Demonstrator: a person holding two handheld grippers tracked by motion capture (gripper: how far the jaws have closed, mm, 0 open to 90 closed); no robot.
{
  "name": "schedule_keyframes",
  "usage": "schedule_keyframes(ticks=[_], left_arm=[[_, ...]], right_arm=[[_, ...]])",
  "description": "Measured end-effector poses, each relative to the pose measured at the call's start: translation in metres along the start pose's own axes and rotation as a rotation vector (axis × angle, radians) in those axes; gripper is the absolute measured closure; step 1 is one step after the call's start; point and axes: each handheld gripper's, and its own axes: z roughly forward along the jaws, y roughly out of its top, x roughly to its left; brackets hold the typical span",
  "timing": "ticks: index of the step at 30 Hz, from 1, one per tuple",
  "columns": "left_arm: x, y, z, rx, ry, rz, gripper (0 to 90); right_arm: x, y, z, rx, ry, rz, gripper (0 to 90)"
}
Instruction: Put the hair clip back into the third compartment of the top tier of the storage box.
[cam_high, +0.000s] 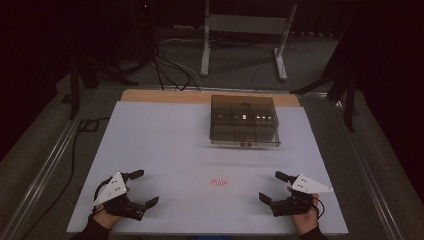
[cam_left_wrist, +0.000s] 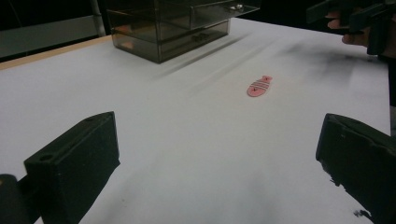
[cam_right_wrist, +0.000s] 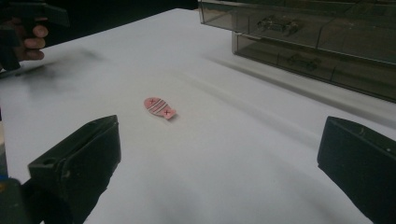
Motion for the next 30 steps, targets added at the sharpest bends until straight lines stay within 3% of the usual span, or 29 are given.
schedule_keyframes(ticks=[14,22,23,30], left_arm=[[-0.001,-0.001,0.002,0.008,-0.006,-0.005,0.5],[-0.001,0.0,-0.001,-0.009,-0.001,-0.011,0.5],[-0.001,-0.001,-0.002,-0.01,0.0,-0.01,0.5],[0.0,0.0,-0.002,-0.017,-0.006,-0.022,0.5]], right_arm=[[0.004,0.002,-0.001,0.013,0.009,-0.018,0.0],[0.002,0.005,-0.002,0.016,-0.029,-0.012,0.0],[0.0,0.007,-0.003,0.013,-0.036,0.009,0.0],[0.0,0.02,-0.007,0.005,-0.059,0.004,0.0]])
